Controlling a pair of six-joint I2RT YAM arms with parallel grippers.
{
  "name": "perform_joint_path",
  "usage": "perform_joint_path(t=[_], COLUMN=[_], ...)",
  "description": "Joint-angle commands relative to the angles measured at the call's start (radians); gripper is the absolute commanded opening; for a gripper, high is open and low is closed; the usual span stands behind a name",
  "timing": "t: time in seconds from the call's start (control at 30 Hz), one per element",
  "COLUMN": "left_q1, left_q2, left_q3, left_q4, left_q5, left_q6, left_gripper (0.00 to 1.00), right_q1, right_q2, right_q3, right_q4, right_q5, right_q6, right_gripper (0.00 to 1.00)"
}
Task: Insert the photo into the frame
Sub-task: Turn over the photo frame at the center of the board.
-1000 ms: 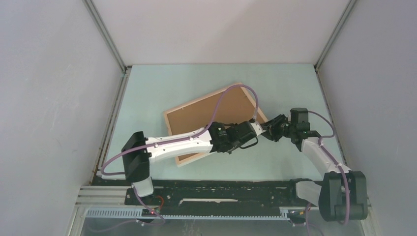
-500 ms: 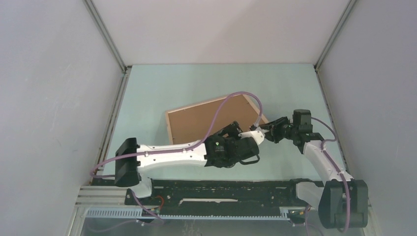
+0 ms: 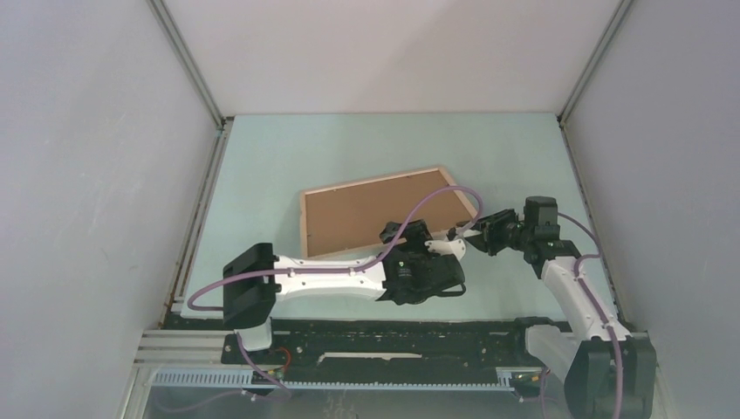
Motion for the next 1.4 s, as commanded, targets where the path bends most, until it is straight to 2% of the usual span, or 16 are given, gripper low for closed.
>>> perform_joint_path(t=[0.0, 0.17, 0.37, 0.43, 0.63, 0.8, 0.87, 0.97, 1.07, 1.1, 1.17, 1.2, 1.23, 1.3, 1.37], left_q1=[0.008, 0.008, 0.010, 0.013, 0.023, 0.024, 0.026, 0.036, 0.048, 0.055, 0.067, 0.073, 0.082, 0.100, 0.120], left_q2=[-0.004, 0.009, 0.017, 0.014, 0.016, -0.001, -0.014, -0.018, -0.035, -0.044, -0.070, -0.083, -0.095, -0.120, -0.145], left_q3=[-0.022, -0.012, -0.025, -0.023, 0.009, 0.035, 0.043, 0.084, 0.128, 0.143, 0.151, 0.157, 0.166, 0.191, 0.216], left_q4=[0.066, 0.088, 0.125, 0.131, 0.138, 0.118, 0.109, 0.057, 0.013, 0.005, 0.000, -0.001, -0.008, -0.038, -0.063], left_q5=[-0.062, -0.081, -0.099, -0.092, -0.061, -0.051, -0.024, 0.000, 0.026, 0.034, 0.041, 0.045, 0.052, 0.078, 0.116], left_q6=[0.066, 0.114, 0.181, 0.192, 0.240, 0.252, 0.237, 0.203, 0.177, 0.169, 0.160, 0.157, 0.149, 0.129, 0.107], left_gripper=[0.76, 0.54, 0.53, 0.50, 0.28, 0.01, 0.00, 0.00, 0.00, 0.00, 0.00, 0.00, 0.00, 0.00, 0.00], right_q1=[-0.001, -0.001, -0.001, -0.001, -0.001, -0.044, -0.055, -0.069, -0.084, -0.089, -0.088, -0.077, -0.065, -0.052, -0.057], right_q2=[-0.049, -0.060, -0.081, -0.084, -0.124, -0.139, -0.136, -0.127, -0.124, -0.123, -0.101, -0.079, -0.057, -0.020, -0.018], right_q3=[0.015, 0.015, 0.015, 0.015, 0.015, 0.016, 0.032, 0.091, 0.178, 0.206, 0.298, 0.374, 0.448, 0.592, 0.683], right_q4=[0.012, 0.004, 0.004, 0.003, -0.019, -0.026, -0.045, -0.103, -0.152, -0.159, -0.195, -0.264, -0.342, -0.474, -0.547], right_q5=[-0.050, -0.059, -0.059, -0.070, -0.068, -0.081, -0.076, -0.047, -0.011, -0.006, -0.013, 0.016, 0.060, 0.144, 0.228], right_q6=[0.035, 0.046, 0.064, 0.066, 0.053, 0.015, -0.035, -0.138, -0.263, -0.310, -0.454, -0.539, -0.628, -0.755, -0.821], right_gripper=[0.00, 0.00, 0.00, 0.00, 0.00, 0.01, 0.09, 0.29, 0.57, 0.72, 0.89, 0.96, 0.99, 1.00, 1.00])
